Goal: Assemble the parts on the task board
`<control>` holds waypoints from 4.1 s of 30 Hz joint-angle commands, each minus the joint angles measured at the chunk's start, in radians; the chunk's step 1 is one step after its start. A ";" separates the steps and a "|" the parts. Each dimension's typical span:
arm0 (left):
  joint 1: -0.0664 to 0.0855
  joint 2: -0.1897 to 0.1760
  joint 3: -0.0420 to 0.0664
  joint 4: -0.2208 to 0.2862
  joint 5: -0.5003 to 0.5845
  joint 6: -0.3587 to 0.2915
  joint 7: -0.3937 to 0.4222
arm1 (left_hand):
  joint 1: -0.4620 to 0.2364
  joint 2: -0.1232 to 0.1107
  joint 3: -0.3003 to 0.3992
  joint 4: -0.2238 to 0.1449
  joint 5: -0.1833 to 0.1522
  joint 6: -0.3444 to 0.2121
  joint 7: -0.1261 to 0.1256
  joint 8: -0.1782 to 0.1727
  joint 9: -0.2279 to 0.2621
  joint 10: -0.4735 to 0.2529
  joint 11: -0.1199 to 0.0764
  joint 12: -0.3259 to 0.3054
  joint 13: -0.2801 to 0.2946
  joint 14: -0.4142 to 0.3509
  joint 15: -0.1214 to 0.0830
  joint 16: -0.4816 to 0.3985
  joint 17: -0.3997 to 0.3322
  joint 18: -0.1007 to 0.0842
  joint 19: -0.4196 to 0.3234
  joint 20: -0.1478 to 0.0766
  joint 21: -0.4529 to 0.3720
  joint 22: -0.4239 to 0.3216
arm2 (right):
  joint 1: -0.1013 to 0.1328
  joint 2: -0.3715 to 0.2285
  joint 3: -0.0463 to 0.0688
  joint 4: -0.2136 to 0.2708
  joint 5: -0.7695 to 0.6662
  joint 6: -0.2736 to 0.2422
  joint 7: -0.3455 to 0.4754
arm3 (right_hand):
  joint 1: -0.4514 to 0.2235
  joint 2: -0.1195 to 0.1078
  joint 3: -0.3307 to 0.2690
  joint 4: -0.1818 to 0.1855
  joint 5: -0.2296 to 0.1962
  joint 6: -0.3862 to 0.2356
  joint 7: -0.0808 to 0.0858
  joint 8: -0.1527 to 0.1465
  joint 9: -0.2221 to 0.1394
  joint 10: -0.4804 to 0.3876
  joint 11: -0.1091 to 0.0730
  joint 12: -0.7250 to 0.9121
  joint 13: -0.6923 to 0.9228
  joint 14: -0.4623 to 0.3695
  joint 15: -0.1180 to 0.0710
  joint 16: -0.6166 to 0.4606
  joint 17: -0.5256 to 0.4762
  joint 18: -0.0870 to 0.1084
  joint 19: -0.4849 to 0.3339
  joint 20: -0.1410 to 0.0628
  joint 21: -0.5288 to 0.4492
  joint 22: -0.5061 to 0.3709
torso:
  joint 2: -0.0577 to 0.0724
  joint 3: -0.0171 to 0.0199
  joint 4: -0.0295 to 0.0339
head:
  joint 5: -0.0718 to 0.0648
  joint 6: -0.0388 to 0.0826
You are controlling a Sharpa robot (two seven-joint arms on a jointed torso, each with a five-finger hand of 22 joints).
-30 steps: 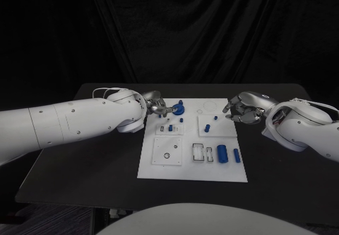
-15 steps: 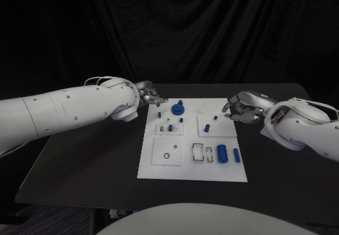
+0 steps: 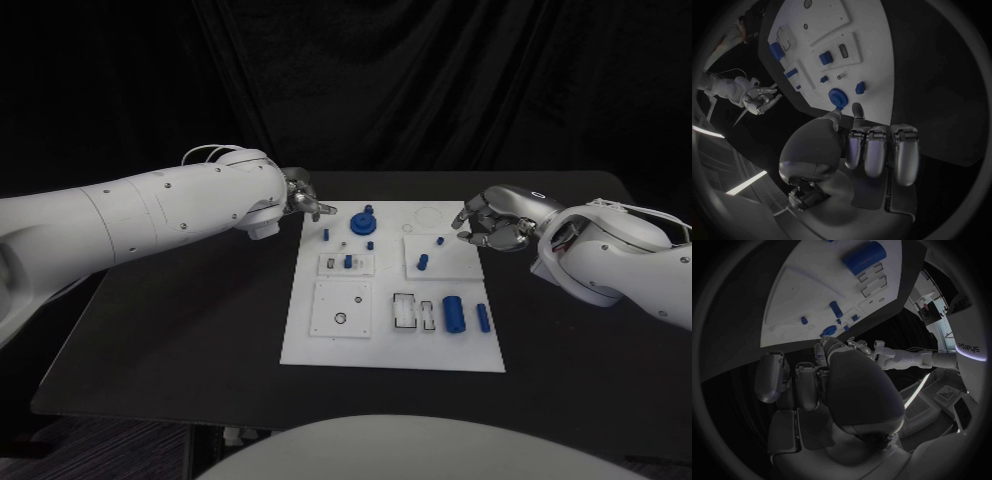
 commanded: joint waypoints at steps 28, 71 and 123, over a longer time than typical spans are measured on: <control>-0.038 0.053 0.001 -0.080 -0.006 0.095 0.017 | -0.004 0.023 -0.025 -0.004 -0.002 -0.020 0.017 -0.039 -0.009 0.106 0.019 0.004 0.263 0.106 0.015 -0.004 0.263 -0.014 0.105 0.016 -0.003 0.263 | -0.003 0.006 0.001 -0.004 0.001 0.005 -0.006 | -0.001 0.011 0.007 0.002 0.008 0.001 0.003 -0.007 -0.002 -0.004 0.002 -0.006 0.143 0.057 0.005 -0.010 0.118 0.014 -0.006 -0.001 -0.011 0.149 | -0.001 0.0001 0.0005 | -0.004 0.000; -0.061 0.076 0.001 -0.120 -0.006 0.081 0.068 | 0.070 0.038 -0.021 -0.020 0.067 -0.069 0.043 -0.114 -0.040 0.106 0.044 0.004 0.263 0.106 0.038 -0.004 0.263 -0.014 0.105 0.040 -0.003 0.263 | -0.004 0.011 0.001 -0.006 0.001 0.034 -0.020 | -0.001 0.012 0.009 0.001 0.010 -0.001 0.003 -0.008 -0.003 -0.009 0.002 -0.010 0.138 0.055 0.005 -0.014 0.115 0.015 -0.009 -0.001 -0.017 0.147 | -0.001 0.0005 0.0008 | -0.002 0.000; -0.071 0.053 0.001 -0.102 -0.006 0.056 0.089 | 0.177 -0.058 0.270 -0.150 0.352 -0.007 0.023 -0.140 -0.039 0.106 0.024 0.004 0.263 0.106 0.022 -0.004 0.263 -0.014 0.105 0.025 -0.003 0.263 | -0.007 0.007 0.001 -0.008 0.001 0.060 -0.029 | 0.000 0.016 0.012 0.000 0.012 0.000 0.003 -0.008 -0.004 -0.010 0.002 -0.012 0.135 0.055 0.005 -0.016 0.113 0.017 -0.011 -0.001 -0.023 0.145 | -0.001 0.0005 0.0012 | 0.004 0.000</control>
